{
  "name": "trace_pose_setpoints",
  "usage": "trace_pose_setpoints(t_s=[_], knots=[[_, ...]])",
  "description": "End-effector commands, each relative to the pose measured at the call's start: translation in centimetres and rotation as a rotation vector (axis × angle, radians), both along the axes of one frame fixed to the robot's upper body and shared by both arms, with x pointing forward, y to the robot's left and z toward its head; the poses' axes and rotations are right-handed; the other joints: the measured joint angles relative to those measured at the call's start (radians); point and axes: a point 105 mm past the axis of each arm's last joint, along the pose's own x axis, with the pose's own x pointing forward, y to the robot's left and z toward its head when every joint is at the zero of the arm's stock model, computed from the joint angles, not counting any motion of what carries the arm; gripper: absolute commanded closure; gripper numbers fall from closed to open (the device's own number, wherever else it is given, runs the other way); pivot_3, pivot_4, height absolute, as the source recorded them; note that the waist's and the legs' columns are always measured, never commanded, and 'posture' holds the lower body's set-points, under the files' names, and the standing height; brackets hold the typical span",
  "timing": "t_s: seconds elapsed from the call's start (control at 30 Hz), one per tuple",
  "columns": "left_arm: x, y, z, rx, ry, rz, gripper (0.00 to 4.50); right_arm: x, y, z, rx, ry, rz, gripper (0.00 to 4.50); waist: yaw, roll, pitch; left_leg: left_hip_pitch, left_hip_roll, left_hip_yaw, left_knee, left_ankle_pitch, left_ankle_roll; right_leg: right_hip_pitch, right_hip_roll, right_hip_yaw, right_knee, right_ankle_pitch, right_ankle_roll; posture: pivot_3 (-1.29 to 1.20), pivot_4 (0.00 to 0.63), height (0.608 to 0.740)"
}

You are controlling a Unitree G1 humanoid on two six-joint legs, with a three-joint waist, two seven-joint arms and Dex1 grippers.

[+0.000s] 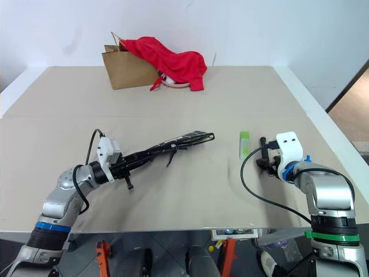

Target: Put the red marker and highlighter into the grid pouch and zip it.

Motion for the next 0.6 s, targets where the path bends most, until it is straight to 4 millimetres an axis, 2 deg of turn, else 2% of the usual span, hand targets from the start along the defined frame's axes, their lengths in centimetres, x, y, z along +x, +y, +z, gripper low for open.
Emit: trace_pose_setpoints(t_s=[0.03, 0.07, 0.13, 0.23, 0.3, 0.43, 0.5, 0.6], knots=[[-0.2, 0.4, 0.6, -0.022, -0.021, -0.01, 4.5, -0.4, -1.3, 0.1, 0.019, -0.006, -0.041, 2.83, 0.0, 0.0, 0.0, 0.0, 0.0, 0.0, 0.0, 0.0, 0.0, 0.001, 0.0, 0.0, -0.001, 0.001, 0.001, 0.0, 0.15, 0.74], [-0.2, 0.4, 0.6, -0.027, -0.02, -0.012, 4.5, -0.1, -1.3, 0.7, 0.012, -0.041, -0.04, 3.49, 0.0, 0.0, 0.0, 0.0, 0.0, 0.0, 0.0, 0.0, 0.0, 0.001, 0.0, 0.0, -0.002, 0.001, 0.001, 0.0, 0.15, 0.74], [-0.2, 0.4, 0.8, -0.035, -0.019, -0.015, 4.5, 0.7, -1.2, 2.3, -0.012, -0.122, -0.023, 3.76, 0.0, 0.0, 0.0, 0.0, 0.0, 0.0, 0.0, 0.0, 0.0, 0.001, 0.0, 0.0, -0.002, 0.001, 0.001, 0.0, 0.15, 0.74], [-0.2, 0.4, 0.8, -0.039, -0.018, -0.02, 4.5, 2.0, 0.8, 7.5, -0.126, -0.346, 0.131, 3.76, -0.003, 0.002, 0.001, -0.001, 0.0, 0.001, 0.0, 0.0, 0.0, 0.0, 0.0, 0.001, -0.003, 0.002, 0.001, 0.0, 0.15, 0.74], [-0.2, 0.4, 0.8, -0.041, -0.017, -0.025, 4.5, 1.4, 3.8, 10.0, -0.222, -0.447, 0.349, 3.76, -0.003, 0.003, 0.001, 0.0, 0.0, 0.003, -0.001, 0.0, 0.0, -0.001, 0.0, 0.003, -0.003, 0.002, 0.002, 0.0, 0.15, 0.74], [-0.2, 0.2, 0.9, -0.046, -0.017, -0.032, 4.5, -2.1, 9.4, 10.4, -0.322, -0.425, 0.795, 3.76, -0.002, 0.001, 0.001, 0.0, 0.001, 0.001, -0.003, -0.001, 0.001, -0.001, 0.001, 0.002, -0.003, 0.001, 0.001, 0.0, 0.15, 0.74], [-0.2, 0.2, 0.9, -0.048, -0.017, -0.034, 4.5, -3.4, 11.0, 10.1, -0.359, -0.394, 0.937, 3.76, -0.002, 0.001, 0.001, 0.0, 0.002, 0.0, -0.003, -0.001, 0.0, -0.001, 0.002, 0.0, -0.003, 0.0, 0.0, 0.0, 0.15, 0.74], [-0.2, 0.1, 0.8, -0.05, -0.017, -0.035, 4.5, -4.2, 11.9, 9.4, -0.431, -0.33, 1.055, 3.76, -0.001, 0.001, 0.001, 0.0, 0.002, 0.0, -0.002, -0.001, 0.0, 0.0, 0.002, -0.001, -0.003, 0.0, -0.001, 0.0, 0.15, 0.74]])
